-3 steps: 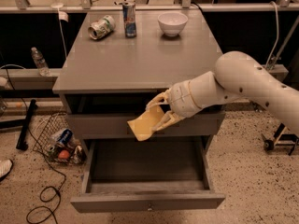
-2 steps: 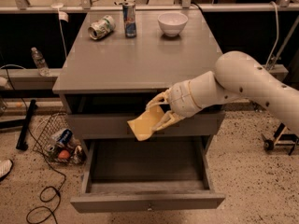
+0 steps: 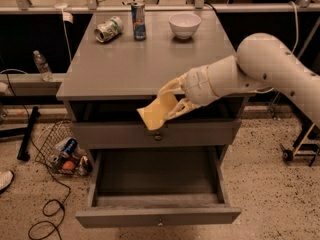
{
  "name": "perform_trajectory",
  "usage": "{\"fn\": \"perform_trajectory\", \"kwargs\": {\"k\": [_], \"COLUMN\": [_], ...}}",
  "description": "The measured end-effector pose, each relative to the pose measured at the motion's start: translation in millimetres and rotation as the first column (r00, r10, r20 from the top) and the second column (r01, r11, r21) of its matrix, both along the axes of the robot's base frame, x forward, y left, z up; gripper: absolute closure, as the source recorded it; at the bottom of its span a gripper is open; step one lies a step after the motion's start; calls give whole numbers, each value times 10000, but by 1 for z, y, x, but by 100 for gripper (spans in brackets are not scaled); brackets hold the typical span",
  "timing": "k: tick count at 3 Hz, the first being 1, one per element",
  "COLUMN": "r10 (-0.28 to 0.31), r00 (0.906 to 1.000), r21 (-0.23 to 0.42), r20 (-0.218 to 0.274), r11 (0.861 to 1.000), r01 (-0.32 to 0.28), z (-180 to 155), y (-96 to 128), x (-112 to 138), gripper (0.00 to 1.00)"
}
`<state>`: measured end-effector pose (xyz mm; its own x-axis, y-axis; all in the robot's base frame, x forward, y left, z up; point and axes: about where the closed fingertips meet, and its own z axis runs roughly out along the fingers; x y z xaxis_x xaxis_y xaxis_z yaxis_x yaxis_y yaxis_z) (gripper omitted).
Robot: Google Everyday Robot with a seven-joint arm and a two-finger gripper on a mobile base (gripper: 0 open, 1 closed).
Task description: Pick sponge from middle drawer and place on counter
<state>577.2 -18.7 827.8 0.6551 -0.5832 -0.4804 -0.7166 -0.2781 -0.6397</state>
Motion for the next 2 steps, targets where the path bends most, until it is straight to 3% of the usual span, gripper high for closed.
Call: {"fn": "perform_trajectory", "kwargs": {"k": [1,2], "r10": [-102,-701], "r00": [9974,9921], "r21": [-197,-227], "r20": [714,1038], "r11": [9997,9971], "r01": [116,728], "z": [35,55], "y": [4,1], "x": [24,50], "gripper": [100,100]}}
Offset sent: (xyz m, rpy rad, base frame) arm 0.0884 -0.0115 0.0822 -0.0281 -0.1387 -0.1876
